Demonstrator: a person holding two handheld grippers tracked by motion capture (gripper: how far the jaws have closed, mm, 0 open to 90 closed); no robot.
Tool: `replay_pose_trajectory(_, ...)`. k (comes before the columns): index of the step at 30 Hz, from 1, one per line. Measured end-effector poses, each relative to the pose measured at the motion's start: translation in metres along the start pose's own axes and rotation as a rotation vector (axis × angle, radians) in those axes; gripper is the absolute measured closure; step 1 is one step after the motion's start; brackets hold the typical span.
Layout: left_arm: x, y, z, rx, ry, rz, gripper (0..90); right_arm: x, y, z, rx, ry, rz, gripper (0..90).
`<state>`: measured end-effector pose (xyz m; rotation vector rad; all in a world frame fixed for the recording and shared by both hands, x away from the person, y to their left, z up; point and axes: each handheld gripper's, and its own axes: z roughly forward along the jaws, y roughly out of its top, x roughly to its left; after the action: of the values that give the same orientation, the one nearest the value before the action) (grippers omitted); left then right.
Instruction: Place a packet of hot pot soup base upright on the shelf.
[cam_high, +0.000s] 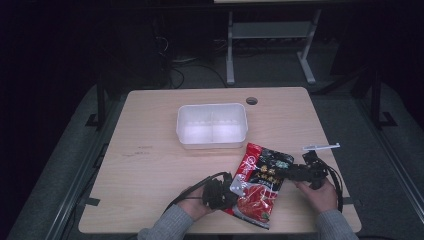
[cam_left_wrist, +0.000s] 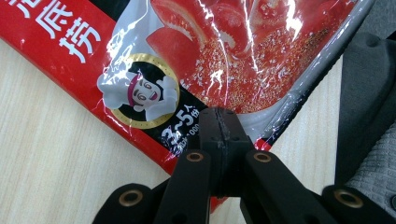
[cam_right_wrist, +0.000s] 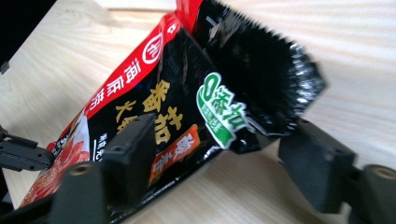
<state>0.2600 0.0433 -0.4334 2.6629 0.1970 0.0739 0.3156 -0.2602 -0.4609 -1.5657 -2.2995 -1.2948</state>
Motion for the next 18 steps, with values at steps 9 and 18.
replay_pose_trajectory(9, -0.0010, -0.0012, -0.0007, -0.009, 0.006, 0.006, 90.0, -0.0013, 0.0028, 0.0101, 0.005, 0.049, 0.045, 46.1)
replay_pose_trajectory(18, 0.0025, -0.0029, -0.0042, -0.030, -0.006, -0.023, 90.0, -0.0041, 0.0026, 0.0043, -0.014, 0.068, 0.067, 66.1)
